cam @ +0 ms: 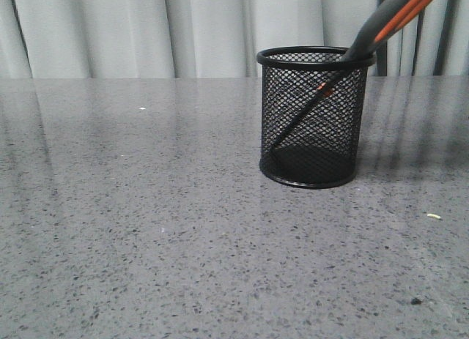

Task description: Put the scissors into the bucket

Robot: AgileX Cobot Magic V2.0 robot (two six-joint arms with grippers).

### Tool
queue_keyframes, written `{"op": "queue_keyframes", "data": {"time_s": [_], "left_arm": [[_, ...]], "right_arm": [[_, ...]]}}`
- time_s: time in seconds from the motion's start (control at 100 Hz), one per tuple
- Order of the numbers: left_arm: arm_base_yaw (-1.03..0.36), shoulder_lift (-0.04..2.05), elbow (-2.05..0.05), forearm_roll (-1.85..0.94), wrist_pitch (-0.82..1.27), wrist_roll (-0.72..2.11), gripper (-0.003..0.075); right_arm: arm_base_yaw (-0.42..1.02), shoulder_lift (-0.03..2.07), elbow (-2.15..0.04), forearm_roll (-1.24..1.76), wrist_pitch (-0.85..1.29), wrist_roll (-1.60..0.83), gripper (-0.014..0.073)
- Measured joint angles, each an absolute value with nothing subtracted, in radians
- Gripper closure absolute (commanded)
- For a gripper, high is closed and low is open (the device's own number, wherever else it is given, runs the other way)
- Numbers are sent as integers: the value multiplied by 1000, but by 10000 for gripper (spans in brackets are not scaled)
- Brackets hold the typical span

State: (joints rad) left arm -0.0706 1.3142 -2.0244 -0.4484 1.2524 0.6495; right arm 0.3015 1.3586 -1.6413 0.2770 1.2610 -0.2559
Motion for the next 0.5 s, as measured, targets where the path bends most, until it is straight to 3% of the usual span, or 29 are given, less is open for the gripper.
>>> {"op": "queue_keyframes", "data": {"time_s": [0.11, 0.21, 0.28, 0.33, 0.36, 0.5], "left_arm": [[-71, 1314, -2024, -451, 1254, 649, 407], [-71, 1314, -2024, -456, 1256, 649, 449], [-71, 1314, -2024, -456, 1260, 649, 554], [-71, 1314, -2024, -456, 1265, 649, 673], [-71, 1314, -2024, -456, 1268, 649, 741], [-71, 1314, -2015, -458, 1275, 649, 740]], "right_arm": [[302, 1346, -1704, 251, 1261, -251, 277], [302, 1310, -1715, 246, 1228, -250, 442], [302, 1278, -1709, 251, 1184, -250, 579], [302, 1252, -1686, 259, 1140, -250, 669], [302, 1229, -1669, 263, 1108, -250, 663], [302, 1110, -1517, 285, 880, -250, 659]]}}
